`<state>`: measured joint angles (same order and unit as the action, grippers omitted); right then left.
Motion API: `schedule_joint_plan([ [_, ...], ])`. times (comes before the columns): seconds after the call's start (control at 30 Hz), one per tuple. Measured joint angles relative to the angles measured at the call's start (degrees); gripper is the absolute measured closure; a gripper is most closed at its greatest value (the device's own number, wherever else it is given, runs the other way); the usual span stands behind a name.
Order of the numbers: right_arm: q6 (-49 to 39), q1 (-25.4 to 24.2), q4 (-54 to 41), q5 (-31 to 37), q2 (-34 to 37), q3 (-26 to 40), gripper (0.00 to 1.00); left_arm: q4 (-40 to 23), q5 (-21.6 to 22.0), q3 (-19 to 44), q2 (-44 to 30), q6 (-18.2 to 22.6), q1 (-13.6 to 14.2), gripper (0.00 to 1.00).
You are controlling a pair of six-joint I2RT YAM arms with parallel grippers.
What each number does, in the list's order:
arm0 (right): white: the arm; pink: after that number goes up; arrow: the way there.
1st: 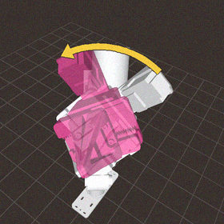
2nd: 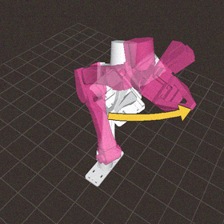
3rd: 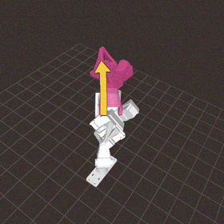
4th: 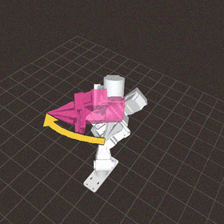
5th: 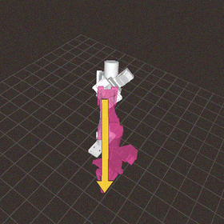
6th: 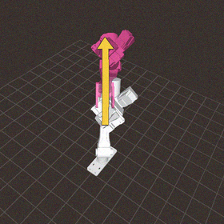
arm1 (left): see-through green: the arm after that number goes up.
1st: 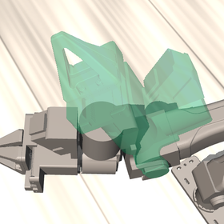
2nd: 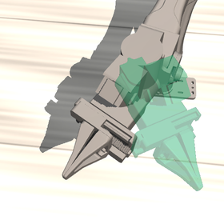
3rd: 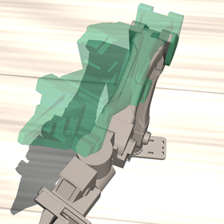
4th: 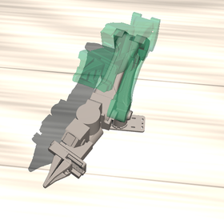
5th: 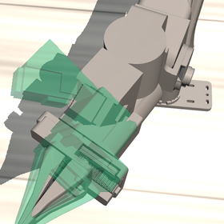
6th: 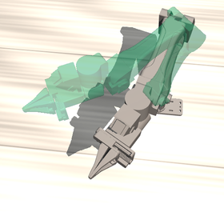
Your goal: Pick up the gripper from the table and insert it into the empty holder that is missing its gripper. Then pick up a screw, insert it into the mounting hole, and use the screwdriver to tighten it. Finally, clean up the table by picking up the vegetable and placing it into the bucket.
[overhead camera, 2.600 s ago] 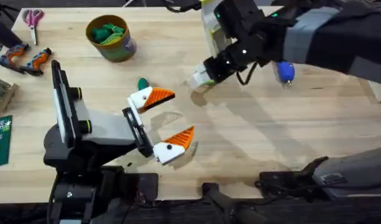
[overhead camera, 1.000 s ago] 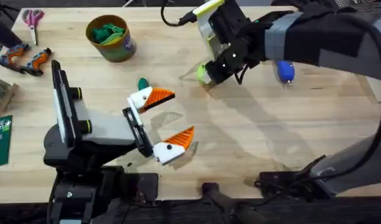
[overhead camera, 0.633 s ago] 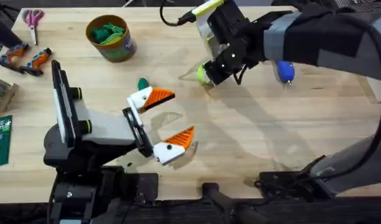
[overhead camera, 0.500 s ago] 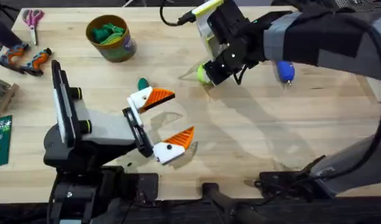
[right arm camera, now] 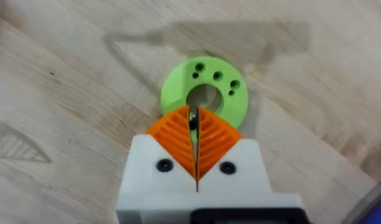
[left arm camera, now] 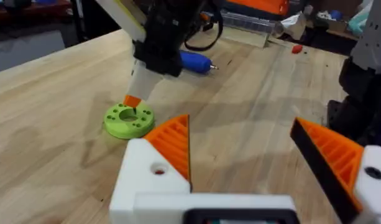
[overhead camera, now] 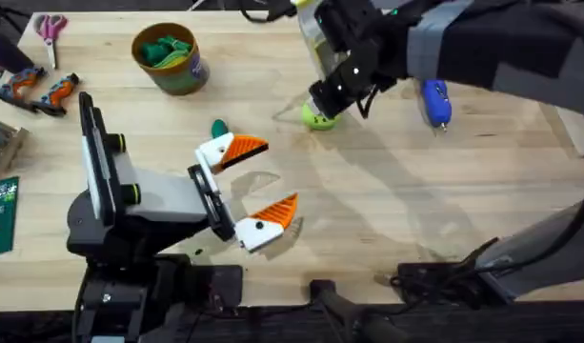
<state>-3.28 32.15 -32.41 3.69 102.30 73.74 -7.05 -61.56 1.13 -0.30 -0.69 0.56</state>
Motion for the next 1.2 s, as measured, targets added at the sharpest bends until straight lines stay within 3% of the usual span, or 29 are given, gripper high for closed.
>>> schedule_joint_plan([
  [0.4,-0.89,0.1,-4.16,0.15,0.0,4.27,0.995,0.0,-0.02,0.0,0.0,0.0,0.0,0.015],
  [0.63,-1.43,0.1,-17.32,-0.56,-0.02,15.37,0.995,0.0,0.0,0.0,0.0,0.0,0.0,0.015],
  [0.9,-2.27,0.88,-25.47,-4.95,-0.02,26.35,0.995,0.0,-0.02,0.0,0.0,0.0,0.0,0.015],
  [1.2,-3.2,6.49,-31.77,-5.84,-0.04,36.93,0.995,0.0,0.0,0.0,0.0,0.0,0.0,0.015],
])
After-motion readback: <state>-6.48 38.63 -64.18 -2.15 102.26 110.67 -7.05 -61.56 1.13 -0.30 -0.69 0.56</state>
